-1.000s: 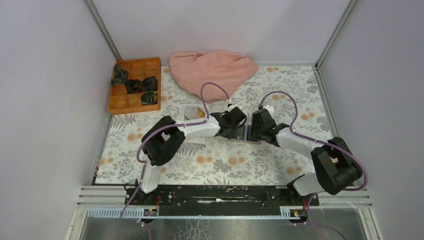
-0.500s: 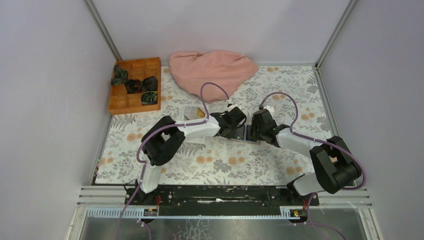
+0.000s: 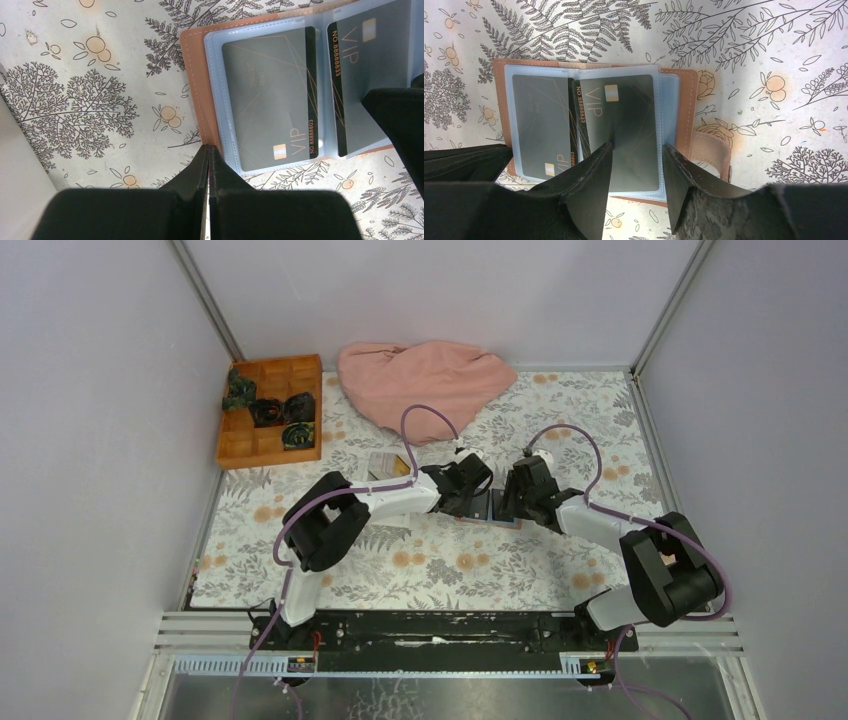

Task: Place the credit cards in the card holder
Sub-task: Turn over the card slot in the card holder.

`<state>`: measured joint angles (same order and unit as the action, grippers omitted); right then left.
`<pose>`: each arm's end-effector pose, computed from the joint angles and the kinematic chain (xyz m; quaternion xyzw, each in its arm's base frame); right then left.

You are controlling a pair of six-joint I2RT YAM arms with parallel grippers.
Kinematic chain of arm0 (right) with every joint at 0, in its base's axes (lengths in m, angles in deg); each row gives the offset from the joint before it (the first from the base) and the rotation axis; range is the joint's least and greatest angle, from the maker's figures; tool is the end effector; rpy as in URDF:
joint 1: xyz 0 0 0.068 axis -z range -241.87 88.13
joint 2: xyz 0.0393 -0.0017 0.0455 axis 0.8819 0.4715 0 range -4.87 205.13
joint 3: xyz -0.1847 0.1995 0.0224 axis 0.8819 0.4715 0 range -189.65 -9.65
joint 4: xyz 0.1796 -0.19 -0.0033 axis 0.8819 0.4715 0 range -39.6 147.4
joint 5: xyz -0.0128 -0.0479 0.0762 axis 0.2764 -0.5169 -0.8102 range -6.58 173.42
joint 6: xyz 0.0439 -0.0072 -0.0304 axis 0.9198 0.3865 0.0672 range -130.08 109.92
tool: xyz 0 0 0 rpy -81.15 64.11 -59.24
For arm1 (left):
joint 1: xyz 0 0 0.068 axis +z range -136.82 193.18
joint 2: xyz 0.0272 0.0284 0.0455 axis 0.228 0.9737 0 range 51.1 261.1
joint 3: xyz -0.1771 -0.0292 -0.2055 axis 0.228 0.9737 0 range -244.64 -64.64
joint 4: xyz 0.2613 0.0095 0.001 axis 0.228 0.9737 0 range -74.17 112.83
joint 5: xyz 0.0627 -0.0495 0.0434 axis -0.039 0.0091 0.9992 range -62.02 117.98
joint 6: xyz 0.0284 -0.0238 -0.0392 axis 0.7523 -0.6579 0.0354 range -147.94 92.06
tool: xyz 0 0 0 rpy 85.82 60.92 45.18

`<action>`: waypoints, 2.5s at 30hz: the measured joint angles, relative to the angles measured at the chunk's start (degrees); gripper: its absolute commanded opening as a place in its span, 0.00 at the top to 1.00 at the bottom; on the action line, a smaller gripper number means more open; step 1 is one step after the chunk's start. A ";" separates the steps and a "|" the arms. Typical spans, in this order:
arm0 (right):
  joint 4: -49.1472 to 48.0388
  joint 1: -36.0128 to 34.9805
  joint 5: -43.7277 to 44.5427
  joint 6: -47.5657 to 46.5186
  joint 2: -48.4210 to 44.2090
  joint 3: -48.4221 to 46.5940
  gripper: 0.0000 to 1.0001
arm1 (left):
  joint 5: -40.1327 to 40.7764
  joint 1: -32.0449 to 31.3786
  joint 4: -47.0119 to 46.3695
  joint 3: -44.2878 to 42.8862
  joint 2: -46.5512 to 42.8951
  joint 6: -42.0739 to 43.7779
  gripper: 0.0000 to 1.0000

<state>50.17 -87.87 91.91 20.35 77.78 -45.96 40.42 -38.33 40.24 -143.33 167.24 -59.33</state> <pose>0.2491 0.1156 0.1609 0.0634 0.9232 0.1157 0.3609 0.2665 -0.3229 0.1533 0.1425 0.9541 -0.0812 0.2508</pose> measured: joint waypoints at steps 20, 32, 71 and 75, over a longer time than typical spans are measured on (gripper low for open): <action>-7.30 3.52 -7.76 3.52 -2.40 4.76 0.52 | 0.00 0.00 0.00 0.00 0.00 0.02 1.00; -7.37 3.67 -9.22 4.66 -7.74 6.51 0.52 | 0.00 0.00 0.00 0.00 0.00 0.00 1.00; -16.46 3.72 -14.97 6.32 -11.45 9.29 0.52 | 0.00 0.00 0.00 0.00 0.00 0.02 1.00; -17.75 3.72 -15.85 6.54 -11.30 9.29 0.52 | 0.00 0.00 0.00 0.00 0.00 0.02 1.00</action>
<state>32.43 -84.15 76.07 26.89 66.48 -36.67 40.42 -38.33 40.24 -143.33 167.24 -59.31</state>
